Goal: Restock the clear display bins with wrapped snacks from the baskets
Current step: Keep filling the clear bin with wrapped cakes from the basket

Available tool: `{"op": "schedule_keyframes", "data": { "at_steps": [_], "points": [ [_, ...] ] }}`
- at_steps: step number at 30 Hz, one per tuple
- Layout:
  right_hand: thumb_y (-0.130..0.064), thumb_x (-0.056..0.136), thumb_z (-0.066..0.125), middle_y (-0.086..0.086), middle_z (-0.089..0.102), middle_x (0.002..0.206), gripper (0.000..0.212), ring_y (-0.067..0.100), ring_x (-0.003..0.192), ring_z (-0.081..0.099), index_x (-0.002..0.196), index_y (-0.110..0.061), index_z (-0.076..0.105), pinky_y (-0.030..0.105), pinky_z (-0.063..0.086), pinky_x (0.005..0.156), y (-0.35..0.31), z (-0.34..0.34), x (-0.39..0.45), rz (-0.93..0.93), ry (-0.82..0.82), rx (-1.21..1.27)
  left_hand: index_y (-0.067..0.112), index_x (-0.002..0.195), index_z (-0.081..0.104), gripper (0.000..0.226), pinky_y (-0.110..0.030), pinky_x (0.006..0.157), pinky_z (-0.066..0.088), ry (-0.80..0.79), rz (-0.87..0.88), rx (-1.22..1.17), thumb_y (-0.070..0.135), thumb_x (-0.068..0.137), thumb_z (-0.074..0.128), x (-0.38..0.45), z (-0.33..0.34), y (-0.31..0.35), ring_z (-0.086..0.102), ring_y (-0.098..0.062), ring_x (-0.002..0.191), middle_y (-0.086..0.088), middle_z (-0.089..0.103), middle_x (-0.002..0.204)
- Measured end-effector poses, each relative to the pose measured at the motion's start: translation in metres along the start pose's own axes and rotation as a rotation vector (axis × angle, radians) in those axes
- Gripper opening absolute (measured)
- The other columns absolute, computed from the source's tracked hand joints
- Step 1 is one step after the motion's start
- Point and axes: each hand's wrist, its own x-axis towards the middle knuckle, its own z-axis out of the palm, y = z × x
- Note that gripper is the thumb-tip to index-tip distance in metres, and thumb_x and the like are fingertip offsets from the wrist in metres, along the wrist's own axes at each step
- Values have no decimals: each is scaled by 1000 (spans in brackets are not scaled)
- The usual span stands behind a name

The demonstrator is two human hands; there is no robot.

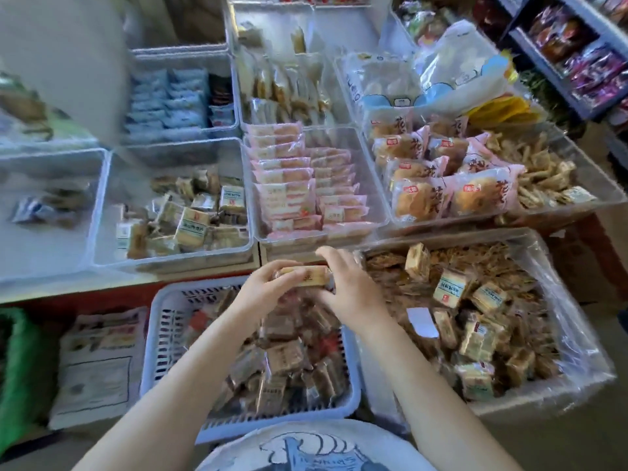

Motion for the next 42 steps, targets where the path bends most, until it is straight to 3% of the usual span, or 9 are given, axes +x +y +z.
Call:
{"op": "schedule_keyframes", "data": {
  "at_steps": [9,12,16,19,23,28,32,36,42],
  "points": [
    [-45,98,56,2,23,159,63,27,136,41,150,-22,29,46,47,102,-94,84,139,-48,-112,-104,20,109,67,30,-25,69,56,458,72,-268,17,83,79,18,-195,-12,68,-26,91,-13,67,110],
    [-44,101,45,5,19,163,62,24,151,12,154,-18,28,45,7,123,-117,113,181,-95,-121,-248,20,109,67,34,-24,68,58,606,144,-222,18,78,80,39,-243,-4,67,-18,82,-8,67,102],
    [-46,98,37,-1,43,153,54,15,144,33,146,-22,41,51,-13,122,-124,137,205,-76,-144,-347,26,118,62,50,-48,87,57,691,223,-111,46,74,74,84,-285,6,64,-25,103,-10,57,119],
    [-47,99,32,-5,59,133,52,12,126,53,140,-20,49,47,-12,123,-122,143,207,-65,-106,-408,21,145,44,60,-44,114,36,599,161,254,44,92,60,123,-298,0,45,-23,132,-6,39,147],
    [-45,98,33,-7,64,119,48,12,114,58,132,-20,55,45,-11,123,-120,146,208,-75,-69,-424,17,144,49,57,-49,120,21,372,-56,842,48,97,42,138,-295,-26,18,-31,148,-8,31,159],
    [-47,97,35,-5,64,120,48,14,115,58,133,-20,53,46,-10,123,-121,147,210,-69,-84,-411,16,143,51,50,-47,121,15,486,61,739,42,101,44,117,-282,-28,10,-28,151,-10,28,160],
    [-41,99,41,0,52,144,53,16,138,42,146,-18,41,45,-5,125,-126,137,202,-52,-91,-257,15,124,65,31,-36,105,33,570,279,613,29,97,55,77,-244,-12,40,-21,128,-7,53,138],
    [-20,93,54,3,64,116,29,21,112,56,119,-13,63,43,39,103,-118,112,149,-123,151,-68,16,107,69,18,-31,73,48,415,350,500,24,97,57,35,-185,-4,60,-13,84,4,67,97],
    [-13,95,56,-4,54,95,13,22,88,57,102,-12,67,26,33,69,-18,60,30,283,177,76,25,109,69,19,-25,69,49,7,269,630,32,98,55,21,-71,-8,62,-8,82,11,67,93]
  ]
}}
